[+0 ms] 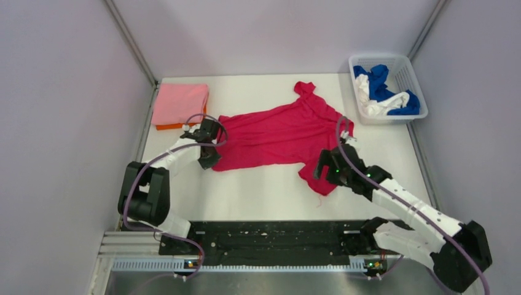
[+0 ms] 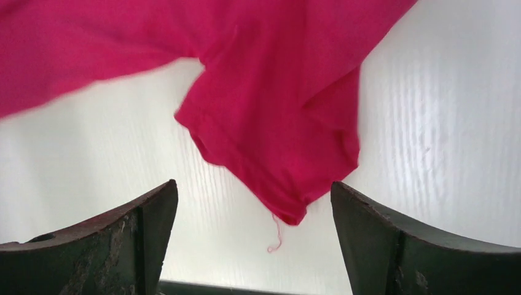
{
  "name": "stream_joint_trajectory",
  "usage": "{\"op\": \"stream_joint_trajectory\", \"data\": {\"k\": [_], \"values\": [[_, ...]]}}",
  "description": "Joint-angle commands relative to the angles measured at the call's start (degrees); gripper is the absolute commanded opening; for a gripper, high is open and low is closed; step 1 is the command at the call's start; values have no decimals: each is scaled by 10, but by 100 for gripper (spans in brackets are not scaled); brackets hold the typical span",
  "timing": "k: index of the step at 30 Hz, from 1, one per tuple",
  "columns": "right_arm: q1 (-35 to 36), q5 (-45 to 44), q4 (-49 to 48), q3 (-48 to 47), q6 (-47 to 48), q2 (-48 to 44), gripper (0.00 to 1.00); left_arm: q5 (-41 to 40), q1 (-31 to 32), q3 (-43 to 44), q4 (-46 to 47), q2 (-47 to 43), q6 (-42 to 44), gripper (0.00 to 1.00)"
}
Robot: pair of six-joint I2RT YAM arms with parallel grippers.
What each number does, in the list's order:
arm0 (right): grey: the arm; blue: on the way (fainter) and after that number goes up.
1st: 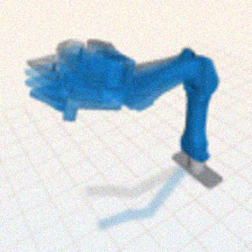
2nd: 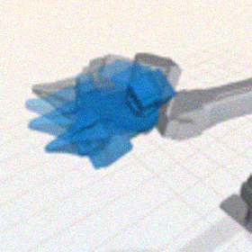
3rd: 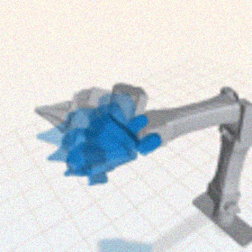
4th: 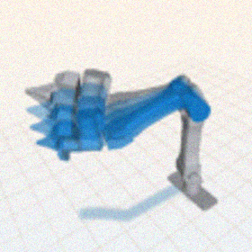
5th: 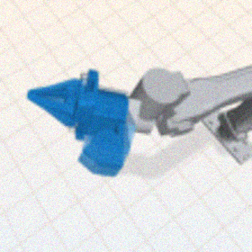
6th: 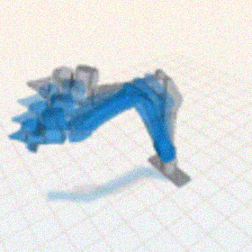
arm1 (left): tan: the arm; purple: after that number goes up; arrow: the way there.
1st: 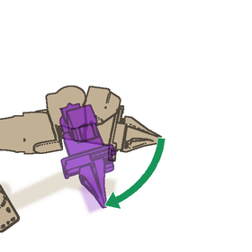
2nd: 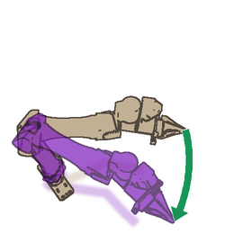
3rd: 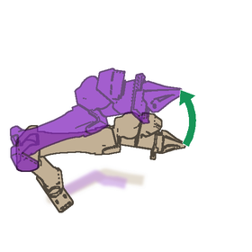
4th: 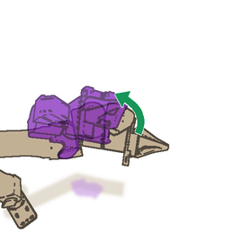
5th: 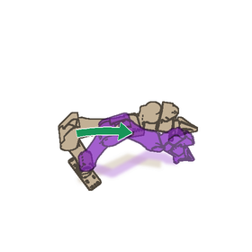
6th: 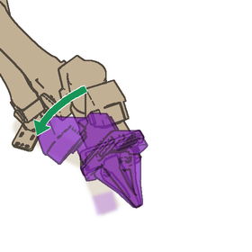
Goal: Fold and stack the t-shirts
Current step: Flatten out the tshirt
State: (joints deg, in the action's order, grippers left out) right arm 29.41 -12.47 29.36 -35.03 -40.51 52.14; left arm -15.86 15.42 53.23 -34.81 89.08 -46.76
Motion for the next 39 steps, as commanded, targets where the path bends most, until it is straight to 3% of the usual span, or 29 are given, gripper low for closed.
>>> {"op": "stream_joint_trajectory", "data": {"k": [1,11,18,21,31,34,38,39], "values": [[73,-54,71,-15,-83,68,90,-30,1,-14,-1,-38,1,0],[85,-29,44,46,-147,58,61,-29,0,-16,0,-48,-1,0],[85,0,23,57,-147,85,51,-28,1,-17,-1,-50,-1,0],[88,13,9,59,-146,99,40,-31,1,-18,-4,-55,-2,0],[103,10,9,69,-166,119,30,-37,0,-18,-10,-67,-3,0],[103,2,8,69,-165,132,21,-35,0,-19,-9,-69,-5,0],[103,-53,13,57,-157,129,0,-22,1,-16,-8,-78,0,0],[103,-70,18,46,-151,120,0,-16,1,-13,-8,-85,2,0]]}}
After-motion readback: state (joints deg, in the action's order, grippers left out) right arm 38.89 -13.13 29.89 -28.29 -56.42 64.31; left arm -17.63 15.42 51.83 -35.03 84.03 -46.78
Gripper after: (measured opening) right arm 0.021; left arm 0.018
